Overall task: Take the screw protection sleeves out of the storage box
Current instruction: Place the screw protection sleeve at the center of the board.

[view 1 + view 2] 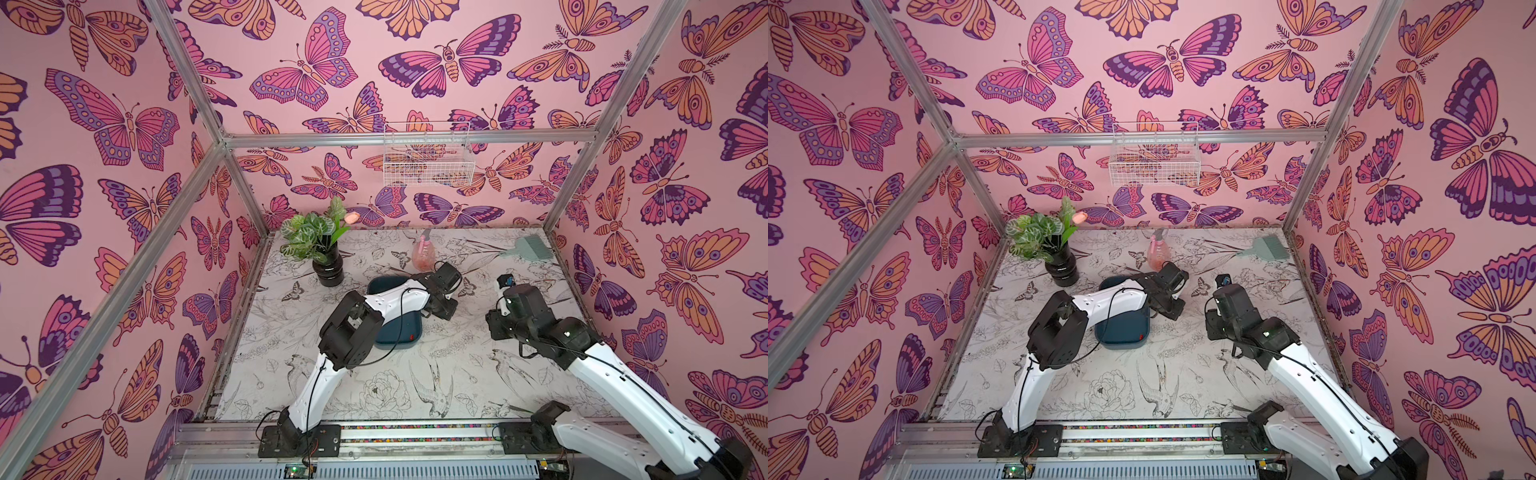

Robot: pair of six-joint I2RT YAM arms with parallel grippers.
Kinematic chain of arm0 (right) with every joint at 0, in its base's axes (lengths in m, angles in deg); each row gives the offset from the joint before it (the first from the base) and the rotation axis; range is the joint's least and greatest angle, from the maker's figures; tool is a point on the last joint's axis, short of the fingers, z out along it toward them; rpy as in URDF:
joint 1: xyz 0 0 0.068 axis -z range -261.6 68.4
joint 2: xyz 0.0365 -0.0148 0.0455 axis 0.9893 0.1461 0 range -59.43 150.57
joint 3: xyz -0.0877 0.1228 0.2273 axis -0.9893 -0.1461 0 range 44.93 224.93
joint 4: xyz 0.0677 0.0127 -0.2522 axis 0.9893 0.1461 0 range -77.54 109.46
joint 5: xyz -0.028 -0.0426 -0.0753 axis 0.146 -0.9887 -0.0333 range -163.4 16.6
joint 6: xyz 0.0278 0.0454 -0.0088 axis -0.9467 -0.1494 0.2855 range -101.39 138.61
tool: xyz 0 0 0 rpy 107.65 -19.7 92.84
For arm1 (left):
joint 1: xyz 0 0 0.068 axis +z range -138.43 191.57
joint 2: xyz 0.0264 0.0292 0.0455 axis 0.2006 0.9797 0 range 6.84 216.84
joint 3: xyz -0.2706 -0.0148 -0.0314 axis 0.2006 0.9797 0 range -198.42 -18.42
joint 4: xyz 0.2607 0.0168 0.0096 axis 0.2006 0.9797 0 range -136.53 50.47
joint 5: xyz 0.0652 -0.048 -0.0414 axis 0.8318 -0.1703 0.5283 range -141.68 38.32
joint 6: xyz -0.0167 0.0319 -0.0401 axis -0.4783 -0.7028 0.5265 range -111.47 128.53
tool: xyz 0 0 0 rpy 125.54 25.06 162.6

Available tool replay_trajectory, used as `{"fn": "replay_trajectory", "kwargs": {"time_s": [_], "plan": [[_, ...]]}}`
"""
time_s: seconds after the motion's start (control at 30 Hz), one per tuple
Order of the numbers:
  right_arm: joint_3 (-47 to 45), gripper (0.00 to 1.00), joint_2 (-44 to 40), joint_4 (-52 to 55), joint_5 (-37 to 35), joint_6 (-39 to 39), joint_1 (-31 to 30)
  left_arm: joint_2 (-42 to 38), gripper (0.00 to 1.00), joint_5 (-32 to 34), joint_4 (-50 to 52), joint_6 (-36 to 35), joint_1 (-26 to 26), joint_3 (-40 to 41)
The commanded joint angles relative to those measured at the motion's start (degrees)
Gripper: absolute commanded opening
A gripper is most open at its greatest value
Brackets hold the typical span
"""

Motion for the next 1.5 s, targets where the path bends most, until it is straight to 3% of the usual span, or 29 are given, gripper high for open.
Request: {"fn": "replay_trajectory", "kwargs": {"time_s": [0.0, 0.53, 0.97, 1.47], "plan": [[-0.82, 0.40, -0.91, 0.69, -0.92, -0.75, 0.63, 2.21, 0.12, 1.35, 2.16, -1.20, -0.22, -1.38], [-0.82, 0.40, -1.24, 0.69, -0.92, -0.79, 0.58, 3.62, 0.15, 1.95, 3.13, -1.63, -0.40, -2.82], [-0.82, 0.41, -1.52, 0.81, -0.86, -0.81, 0.58, 1.84, 0.34, 4.00, 3.29, -2.95, -1.27, -4.09], [-0.65, 0.42, -2.14, 1.12, -1.07, -0.88, 0.67, -7.89, 0.36, 4.56, 2.84, -2.02, -2.15, -4.60]]}}
